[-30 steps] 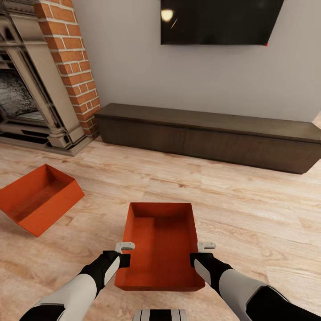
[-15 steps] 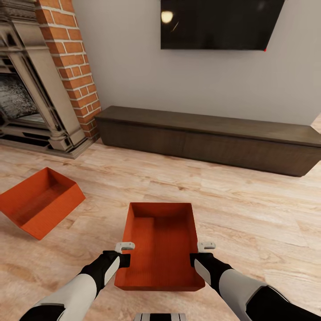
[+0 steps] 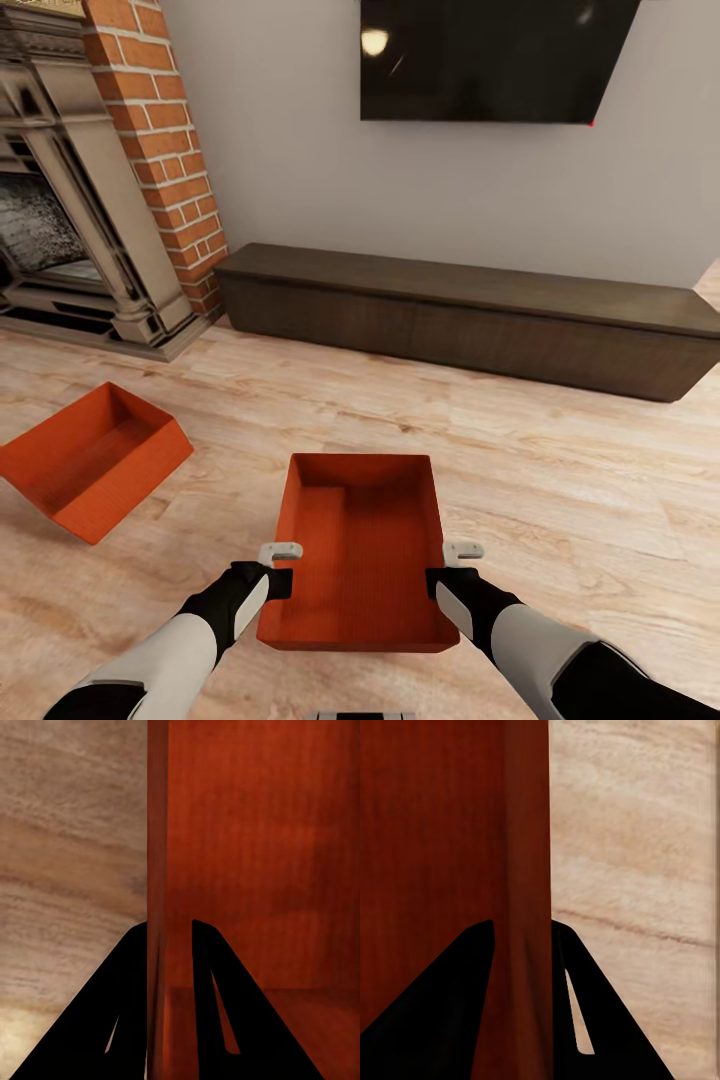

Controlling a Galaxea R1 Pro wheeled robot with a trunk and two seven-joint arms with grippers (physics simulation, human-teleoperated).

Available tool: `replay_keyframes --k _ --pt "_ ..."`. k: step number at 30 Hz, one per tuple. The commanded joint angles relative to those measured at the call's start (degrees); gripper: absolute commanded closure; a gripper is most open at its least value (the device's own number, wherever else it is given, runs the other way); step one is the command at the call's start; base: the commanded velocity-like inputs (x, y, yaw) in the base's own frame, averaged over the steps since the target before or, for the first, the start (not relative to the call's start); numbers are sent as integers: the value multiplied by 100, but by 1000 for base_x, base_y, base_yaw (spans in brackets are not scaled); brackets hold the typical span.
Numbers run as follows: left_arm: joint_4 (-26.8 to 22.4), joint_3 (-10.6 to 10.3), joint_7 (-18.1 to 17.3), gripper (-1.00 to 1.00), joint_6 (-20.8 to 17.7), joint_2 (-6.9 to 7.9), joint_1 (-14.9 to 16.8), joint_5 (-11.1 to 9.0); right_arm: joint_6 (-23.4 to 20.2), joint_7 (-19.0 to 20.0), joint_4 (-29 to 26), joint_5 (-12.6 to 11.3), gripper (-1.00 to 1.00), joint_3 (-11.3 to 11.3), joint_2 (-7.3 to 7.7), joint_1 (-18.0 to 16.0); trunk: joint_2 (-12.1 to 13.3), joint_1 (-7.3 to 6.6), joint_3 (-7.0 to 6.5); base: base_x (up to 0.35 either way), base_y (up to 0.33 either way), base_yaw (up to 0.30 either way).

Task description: Move the two storage containers from the living room to the garage. In the garage, place one container on the floor and stack the other container on top of it (either order is fine).

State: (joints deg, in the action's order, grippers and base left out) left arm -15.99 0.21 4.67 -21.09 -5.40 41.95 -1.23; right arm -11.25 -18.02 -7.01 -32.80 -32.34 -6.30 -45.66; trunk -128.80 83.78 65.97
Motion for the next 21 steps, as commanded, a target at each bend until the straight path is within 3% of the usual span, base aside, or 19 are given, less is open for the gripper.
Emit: replay_keyframes --k 1,21 --pt "8 5 61 100 -44 3 -3 35 -11 -52 -20 193 100 -37 6 -5 40 -23 -15 0 0 0" --pt "8 11 61 100 -44 3 -3 35 -18 -52 -20 201 100 -44 4 -5 842 -463 -374 0 0 0"
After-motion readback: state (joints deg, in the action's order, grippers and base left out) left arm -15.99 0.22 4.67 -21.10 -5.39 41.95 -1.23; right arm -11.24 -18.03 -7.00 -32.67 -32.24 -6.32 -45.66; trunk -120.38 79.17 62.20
